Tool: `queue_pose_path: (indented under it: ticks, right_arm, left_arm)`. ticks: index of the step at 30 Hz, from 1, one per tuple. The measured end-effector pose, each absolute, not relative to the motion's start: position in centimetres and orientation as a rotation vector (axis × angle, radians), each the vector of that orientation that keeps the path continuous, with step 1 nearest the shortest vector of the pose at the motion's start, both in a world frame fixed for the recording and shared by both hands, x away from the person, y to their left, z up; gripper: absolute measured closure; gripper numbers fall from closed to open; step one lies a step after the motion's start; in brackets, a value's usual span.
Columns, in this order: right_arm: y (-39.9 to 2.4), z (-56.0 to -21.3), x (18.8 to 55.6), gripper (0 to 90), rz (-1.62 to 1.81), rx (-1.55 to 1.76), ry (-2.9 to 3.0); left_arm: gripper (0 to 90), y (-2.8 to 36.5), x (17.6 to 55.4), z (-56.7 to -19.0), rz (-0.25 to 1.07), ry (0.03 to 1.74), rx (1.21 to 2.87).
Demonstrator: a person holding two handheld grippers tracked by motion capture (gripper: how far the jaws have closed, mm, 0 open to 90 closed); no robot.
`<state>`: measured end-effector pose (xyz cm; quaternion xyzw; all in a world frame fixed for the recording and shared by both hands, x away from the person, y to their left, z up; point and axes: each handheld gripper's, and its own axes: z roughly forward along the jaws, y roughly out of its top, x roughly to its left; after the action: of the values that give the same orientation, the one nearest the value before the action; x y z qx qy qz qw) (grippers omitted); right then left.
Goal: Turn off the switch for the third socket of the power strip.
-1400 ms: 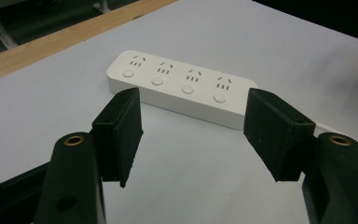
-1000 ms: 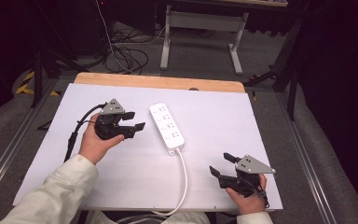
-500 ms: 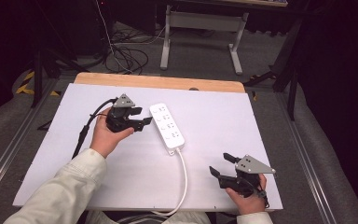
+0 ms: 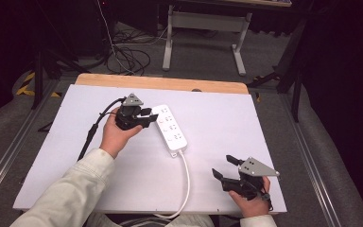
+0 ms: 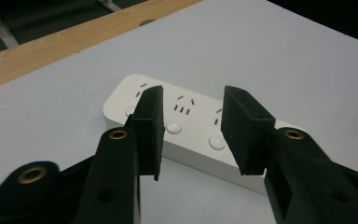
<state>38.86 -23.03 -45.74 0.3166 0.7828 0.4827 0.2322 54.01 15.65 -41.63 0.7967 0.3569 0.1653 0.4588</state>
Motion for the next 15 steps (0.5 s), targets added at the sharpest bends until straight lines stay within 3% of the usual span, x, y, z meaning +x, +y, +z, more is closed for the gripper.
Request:
queue_pose_path:
  ticks: [5, 7, 15]
  right_arm:
    - [-23.0, -45.8, 38.9, 28.5, 1.331, 0.875, 2.152]
    - [-23.0, -45.8, 38.9, 28.5, 1.333, 0.874, 2.153]
    - [-23.1, -45.8, 38.9, 28.5, 1.337, 0.878, 2.152]
  left_arm:
    - [76.1, 15.7, 54.9, -42.7, 0.386, 0.826, 1.932]
    - [85.6, 15.5, 55.2, -43.1, 0.375, 0.827, 1.927]
    - [90.0, 15.2, 56.5, -45.1, 0.361, 0.833, 1.953]
